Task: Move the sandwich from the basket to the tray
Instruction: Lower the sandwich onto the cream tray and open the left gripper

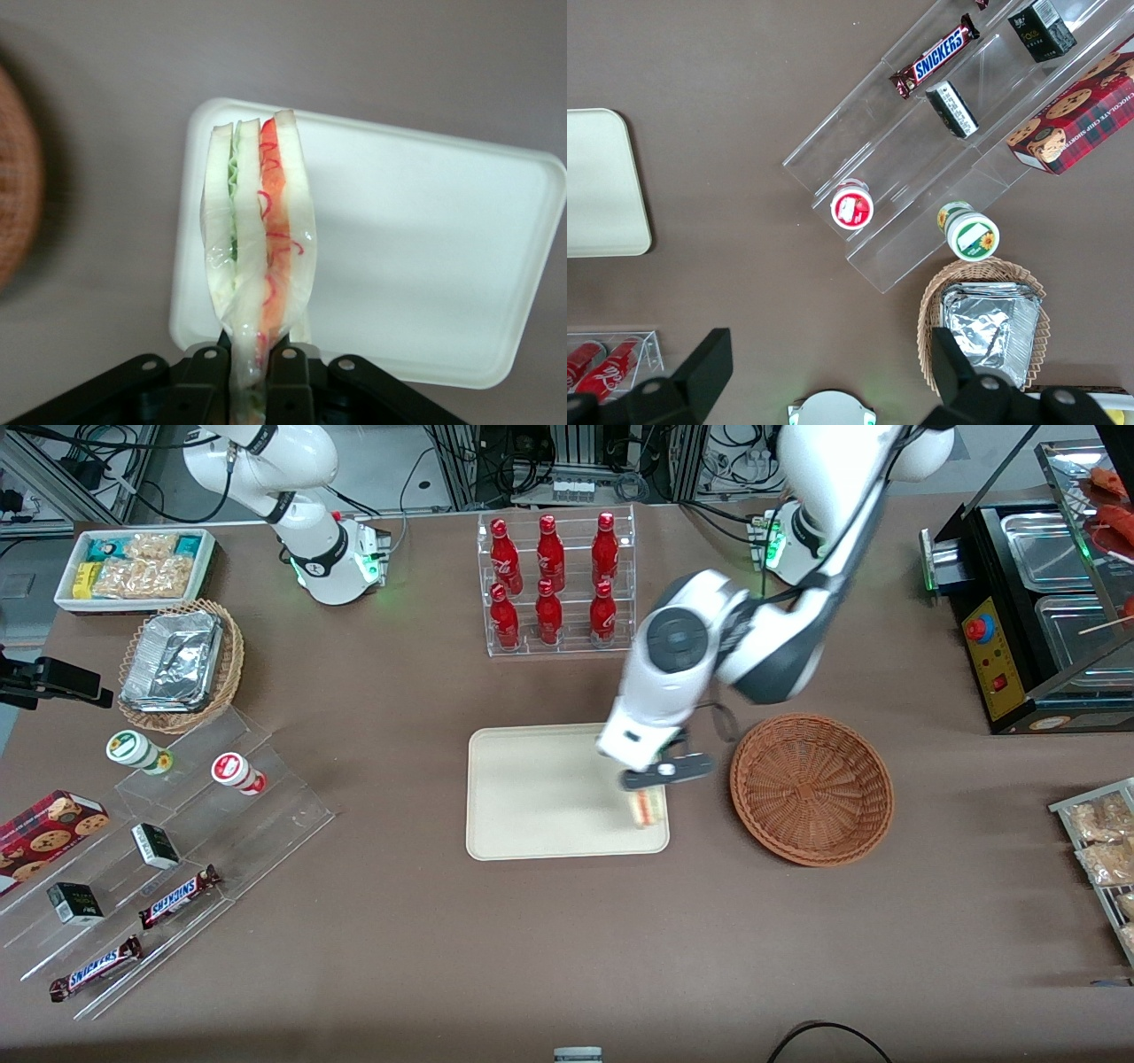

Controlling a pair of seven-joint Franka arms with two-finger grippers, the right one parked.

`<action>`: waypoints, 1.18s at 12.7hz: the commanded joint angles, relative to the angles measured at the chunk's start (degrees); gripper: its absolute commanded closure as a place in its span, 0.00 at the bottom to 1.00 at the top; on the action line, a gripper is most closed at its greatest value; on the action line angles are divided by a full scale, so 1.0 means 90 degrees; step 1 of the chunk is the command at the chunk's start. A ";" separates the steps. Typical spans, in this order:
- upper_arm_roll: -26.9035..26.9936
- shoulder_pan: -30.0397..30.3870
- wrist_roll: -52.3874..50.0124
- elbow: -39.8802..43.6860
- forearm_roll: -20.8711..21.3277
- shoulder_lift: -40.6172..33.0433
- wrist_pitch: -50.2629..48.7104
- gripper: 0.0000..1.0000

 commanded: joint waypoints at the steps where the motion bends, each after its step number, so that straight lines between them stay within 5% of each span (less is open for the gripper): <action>1: 0.0073 -0.0514 -0.0016 0.0716 0.0099 0.0817 0.0467 1.00; 3: 0.0082 -0.0661 0.0023 0.0697 0.0128 0.1149 0.1074 1.00; 6: 0.0083 -0.0818 0.0014 0.0706 0.0762 0.1491 0.1135 1.00; 10: 0.0083 -0.0838 0.0014 0.0697 0.0773 0.1648 0.1320 1.00; 11: 0.0083 -0.0838 -0.0006 0.0706 0.0773 0.1677 0.1320 0.42; 12: 0.0092 -0.0848 -0.0035 0.0707 0.0811 0.1668 0.1320 0.00; 15: 0.0092 -0.0838 -0.0064 0.0726 0.0802 0.1454 0.1291 0.00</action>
